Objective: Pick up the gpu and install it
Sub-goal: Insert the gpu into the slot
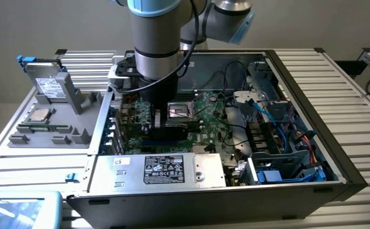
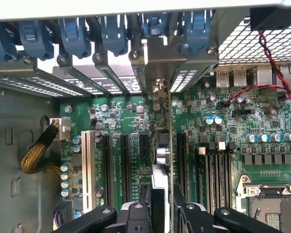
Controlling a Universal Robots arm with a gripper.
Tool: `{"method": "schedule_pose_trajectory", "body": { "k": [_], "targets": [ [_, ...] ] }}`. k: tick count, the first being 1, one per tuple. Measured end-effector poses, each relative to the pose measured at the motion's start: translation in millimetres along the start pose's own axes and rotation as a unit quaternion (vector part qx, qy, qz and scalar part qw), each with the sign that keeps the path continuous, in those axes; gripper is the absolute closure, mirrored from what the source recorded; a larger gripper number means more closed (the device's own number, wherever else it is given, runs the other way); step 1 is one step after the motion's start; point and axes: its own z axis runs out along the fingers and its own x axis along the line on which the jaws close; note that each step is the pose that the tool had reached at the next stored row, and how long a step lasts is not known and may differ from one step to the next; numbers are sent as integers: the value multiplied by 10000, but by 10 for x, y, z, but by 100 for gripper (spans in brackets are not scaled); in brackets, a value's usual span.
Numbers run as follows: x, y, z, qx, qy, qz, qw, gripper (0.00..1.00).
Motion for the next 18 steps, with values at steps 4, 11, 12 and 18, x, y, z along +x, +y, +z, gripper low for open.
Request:
{"method": "schedule_pose_trajectory", "body": {
  "k": [4, 11, 12, 18],
  "targets": [
    [-4, 6, 11, 0, 4, 0, 10000, 72],
    [-10, 7, 17, -1, 5, -1, 10000, 72],
    [-11, 7, 17, -1, 4, -1, 10000, 72],
    [-11, 7, 18, -1, 4, 0, 10000, 72]
  ]
}}
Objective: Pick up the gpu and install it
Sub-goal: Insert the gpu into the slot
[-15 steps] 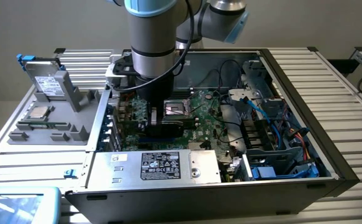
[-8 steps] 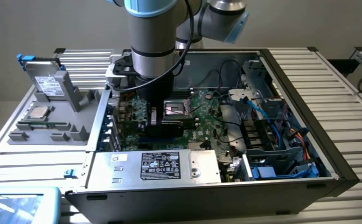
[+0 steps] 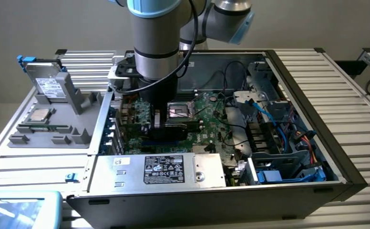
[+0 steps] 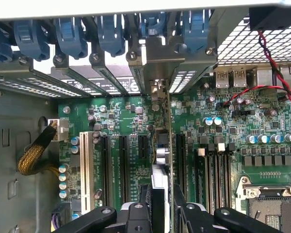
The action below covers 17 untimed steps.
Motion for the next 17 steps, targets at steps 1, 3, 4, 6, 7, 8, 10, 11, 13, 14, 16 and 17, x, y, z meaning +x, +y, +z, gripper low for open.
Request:
{"method": "schedule_pose_trajectory", "body": {
  "k": [1, 3, 4, 6, 7, 8, 10, 11, 13, 14, 16, 17],
  "targets": [
    [0, 0, 2, 0, 0, 0, 10000, 72],
    [-6, 2, 8, 1, 6, 1, 10000, 72],
    [-6, 2, 8, 1, 7, 0, 10000, 72],
    [-6, 2, 8, 1, 7, 0, 10000, 72],
    [-6, 2, 8, 1, 8, 0, 10000, 72],
    [-6, 2, 8, 1, 8, 0, 10000, 72],
    [-6, 2, 8, 1, 8, 0, 10000, 72],
    [-6, 2, 9, 0, 9, 0, 10000, 72],
    [-6, 3, 15, 1, 9, 0, 10000, 72],
    [-6, 4, 15, 1, 9, 0, 10000, 72],
    [-6, 4, 17, 1, 8, 0, 10000, 72],
    [-6, 4, 16, 1, 8, 0, 10000, 72]
  ]
}}
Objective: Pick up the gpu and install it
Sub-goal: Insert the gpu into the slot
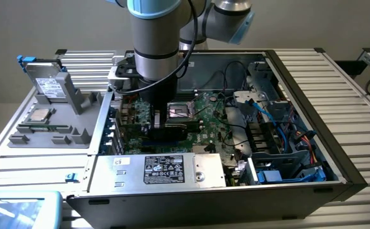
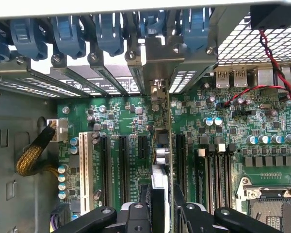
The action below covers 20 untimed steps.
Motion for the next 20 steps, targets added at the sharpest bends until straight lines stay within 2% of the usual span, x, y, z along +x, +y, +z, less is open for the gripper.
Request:
{"method": "schedule_pose_trajectory", "body": {
  "k": [7, 13, 20],
  "targets": [
    [0, 4, 1, -1, -1, -5, 10000, 72],
    [2, 6, -1, -22, 2, -25, 10000, 72],
    [2, 6, 0, -22, 2, -26, 10000, 72]
  ]
}}
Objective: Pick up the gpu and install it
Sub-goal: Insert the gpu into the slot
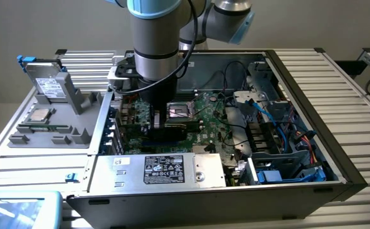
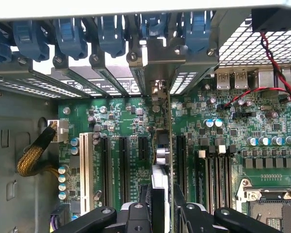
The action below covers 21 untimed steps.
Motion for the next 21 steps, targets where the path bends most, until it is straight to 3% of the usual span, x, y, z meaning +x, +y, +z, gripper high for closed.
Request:
{"method": "schedule_pose_trajectory", "body": {
  "k": [21],
  "targets": [
    [20, -11, 1, 2, -5, -111, 9999, 72]
  ]
}}
